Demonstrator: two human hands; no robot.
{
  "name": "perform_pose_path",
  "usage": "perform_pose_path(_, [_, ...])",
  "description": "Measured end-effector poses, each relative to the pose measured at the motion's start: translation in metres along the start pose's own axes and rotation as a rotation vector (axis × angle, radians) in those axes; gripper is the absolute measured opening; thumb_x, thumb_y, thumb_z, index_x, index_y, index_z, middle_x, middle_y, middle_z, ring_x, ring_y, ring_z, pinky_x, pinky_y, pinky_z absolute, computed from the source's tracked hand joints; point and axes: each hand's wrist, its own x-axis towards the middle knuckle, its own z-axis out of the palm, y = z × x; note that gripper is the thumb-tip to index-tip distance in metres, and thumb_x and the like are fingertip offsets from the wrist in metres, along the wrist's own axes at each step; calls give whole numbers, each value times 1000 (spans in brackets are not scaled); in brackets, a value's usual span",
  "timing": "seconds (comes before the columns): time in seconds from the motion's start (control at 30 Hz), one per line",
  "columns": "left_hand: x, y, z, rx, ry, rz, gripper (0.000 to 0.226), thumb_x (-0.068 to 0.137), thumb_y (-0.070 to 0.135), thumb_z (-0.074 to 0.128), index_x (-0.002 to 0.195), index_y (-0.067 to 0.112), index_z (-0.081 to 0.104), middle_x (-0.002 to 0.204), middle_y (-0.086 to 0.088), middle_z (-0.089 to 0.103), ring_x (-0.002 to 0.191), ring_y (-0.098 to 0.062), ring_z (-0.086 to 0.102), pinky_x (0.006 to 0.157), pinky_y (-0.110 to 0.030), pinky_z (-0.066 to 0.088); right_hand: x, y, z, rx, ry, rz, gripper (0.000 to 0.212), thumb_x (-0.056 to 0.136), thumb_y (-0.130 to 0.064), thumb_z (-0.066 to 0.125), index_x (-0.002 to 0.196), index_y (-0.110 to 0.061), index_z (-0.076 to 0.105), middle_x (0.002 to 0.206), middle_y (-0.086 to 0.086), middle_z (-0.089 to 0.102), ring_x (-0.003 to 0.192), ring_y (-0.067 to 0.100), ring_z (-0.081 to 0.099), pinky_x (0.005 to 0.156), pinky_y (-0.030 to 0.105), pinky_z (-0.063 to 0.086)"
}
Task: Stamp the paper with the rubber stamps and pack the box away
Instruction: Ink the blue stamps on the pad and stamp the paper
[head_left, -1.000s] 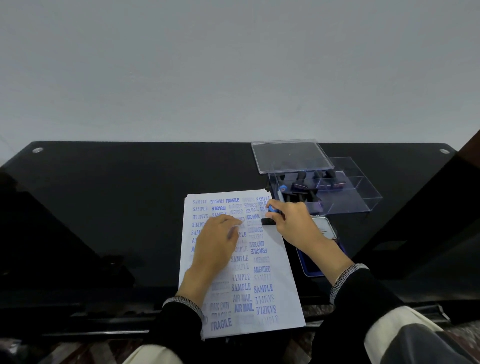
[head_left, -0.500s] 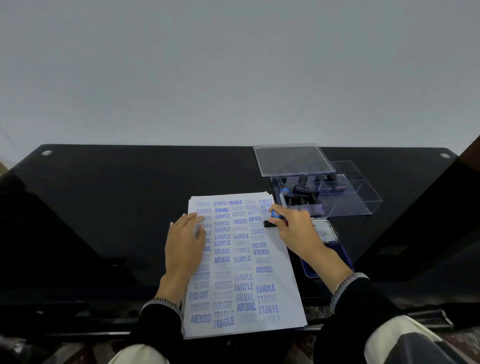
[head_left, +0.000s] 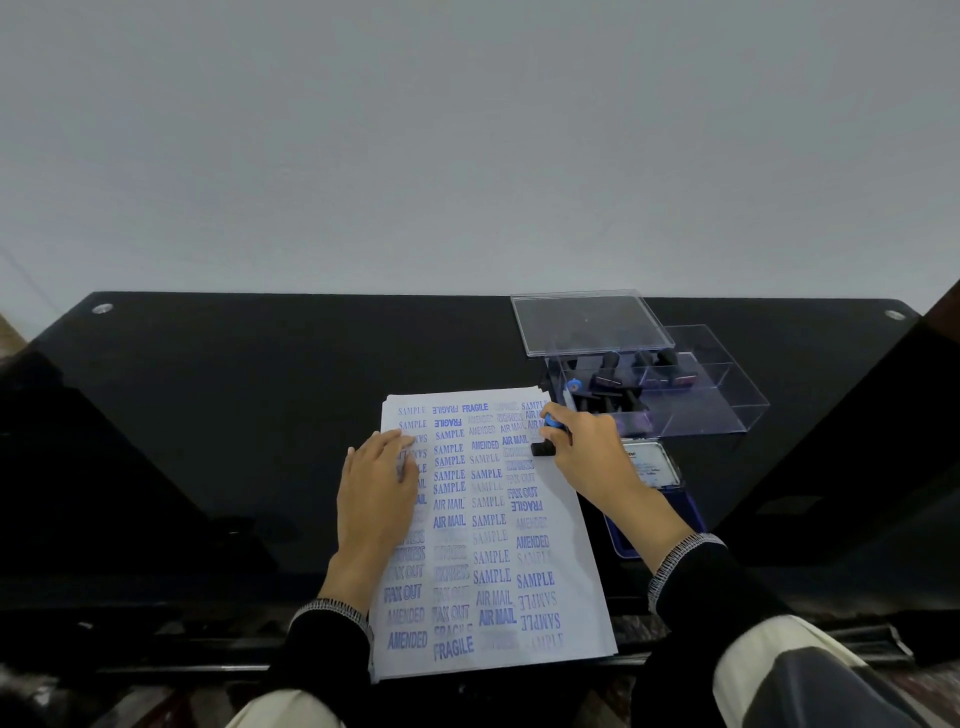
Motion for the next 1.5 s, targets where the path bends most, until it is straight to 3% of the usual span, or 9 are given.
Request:
perform_pose_path(0.1, [-1,1,-1,-5,2,2,33,98,23,48,129,17,58,138,3,51,133,-13,41,119,-36,15,1,-4,-1,-5,-4,24,25,96,-7,50,119,-6,59,89,17,67,76,29,58,65,39,51])
perform_pose_path(0.3, [-1,1,0,13,-6,0,34,99,24,47,131,18,56,140,3,50,135,-14,39,119,-35,14,-11,0,4,132,51,10,20,94,-4,53,111,-5,61,87,15,69,87,26,67,71,42,56])
perform_pose_path(0.67, [0,1,0,22,-6,0,34,99,24,47,131,19,56,139,4,51,134,-13,41,119,-36,15,-8,0,7,122,75,-2,20,93,-3,52,111,-4,61,84,15,69,75,31,63,68,46,54])
perform_pose_path(0.83, [-1,0,1,9,5,5,32,98,23,48,128,18,57,137,4,52,133,-14,41,119,-36,16,-9,0,7,123,80,-24,17,94,-3,52,107,-3,61,81,12,69,73,19,65,63,38,53])
perform_pose_path(0.9, [-1,0,0,9,8,6,32,98,23,48,128,18,57,137,4,52,133,-14,41,119,-37,17,-11,1,8,135,89,-16,18,94,-2,51,108,-5,61,73,7,63,58,5,55,54,28,47])
perform_pose_path(1.0, [-1,1,0,8,10,7,31,98,23,49,127,18,58,136,4,53,133,-14,41,119,-37,17,-16,1,11,132,106,-19,20,93,0,51,109,-7,61,70,3,53,47,7,39,43,16,32])
perform_pose_path(1.37, [-1,3,-1,11,25,9,30,97,23,50,126,19,58,134,5,54,130,-13,43,118,-36,17,-13,2,15,194,138,-10,19,93,-1,52,108,-6,62,69,2,56,49,14,38,46,13,34])
perform_pose_path(1.5, [0,2,0,23,20,10,30,97,24,50,126,20,57,133,5,54,130,-13,43,117,-36,17,-13,0,15,72,126,-27,24,91,4,51,110,-7,60,68,1,48,50,13,37,45,18,27])
